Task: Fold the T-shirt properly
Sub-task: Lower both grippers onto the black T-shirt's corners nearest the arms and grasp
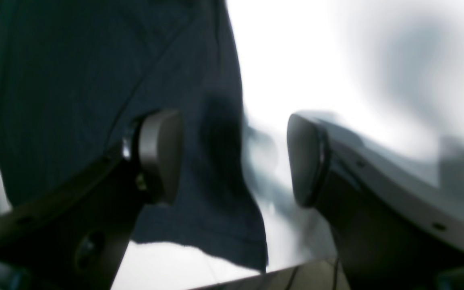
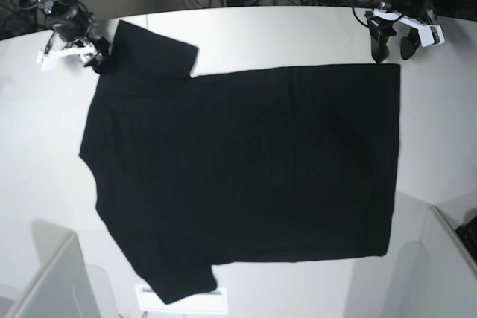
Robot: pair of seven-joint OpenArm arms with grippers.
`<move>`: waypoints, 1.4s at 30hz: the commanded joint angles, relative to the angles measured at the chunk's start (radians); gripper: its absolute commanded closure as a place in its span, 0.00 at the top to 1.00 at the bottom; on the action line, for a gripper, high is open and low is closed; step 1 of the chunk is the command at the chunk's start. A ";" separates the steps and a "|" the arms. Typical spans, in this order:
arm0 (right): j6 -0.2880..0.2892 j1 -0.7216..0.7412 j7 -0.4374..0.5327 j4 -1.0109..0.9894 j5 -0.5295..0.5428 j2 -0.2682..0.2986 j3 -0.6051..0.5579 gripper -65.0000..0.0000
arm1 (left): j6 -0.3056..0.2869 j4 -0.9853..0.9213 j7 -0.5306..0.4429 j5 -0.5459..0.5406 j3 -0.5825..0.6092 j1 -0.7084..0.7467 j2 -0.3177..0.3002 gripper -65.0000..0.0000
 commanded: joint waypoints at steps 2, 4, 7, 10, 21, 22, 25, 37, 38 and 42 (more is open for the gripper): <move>0.058 -0.009 0.007 0.001 0.002 0.004 0.005 0.59 | -0.012 0.014 -0.026 -0.011 -0.008 0.006 -0.010 0.65; 0.099 -0.010 0.004 -0.004 0.001 -0.013 0.000 0.59 | -0.012 0.014 -0.026 -0.013 -0.008 -0.002 -0.010 0.65; 0.102 -0.017 -0.036 -0.008 -0.017 -0.016 -0.052 0.59 | -0.011 -0.003 -0.026 -0.014 -0.008 -0.020 -0.007 0.65; 0.102 -0.017 -0.033 -0.013 -0.079 -0.026 -0.095 0.59 | -0.008 -0.034 -0.024 -0.017 -0.008 -0.046 -0.006 0.65; 0.102 -0.014 -0.033 -0.037 -0.154 -0.059 -0.092 0.40 | -0.008 -0.155 0.118 -0.247 -0.010 -0.152 -0.018 0.65; 0.102 -0.012 -0.034 -0.037 -0.154 -0.059 -0.092 0.34 | -0.008 -0.165 0.152 -0.247 -0.025 -0.166 -0.016 0.65; 0.102 -0.012 -0.036 -0.037 -0.154 -0.055 -0.092 0.19 | -0.008 -0.205 0.270 -0.249 -0.103 -0.226 0.013 0.65; 0.101 -0.010 -0.036 -0.037 -0.154 -0.057 -0.084 0.00 | -0.008 -0.238 0.540 -0.244 -0.220 -0.350 0.066 0.65; 0.101 -0.010 -0.036 -0.037 -0.154 -0.057 -0.084 0.00 | -0.008 -0.238 0.540 -0.244 -0.220 -0.350 0.066 0.65; 0.101 -0.009 -0.034 -0.037 -0.154 -0.059 -0.084 0.00 | -0.009 -0.238 0.540 -0.247 -0.181 -0.358 0.063 0.62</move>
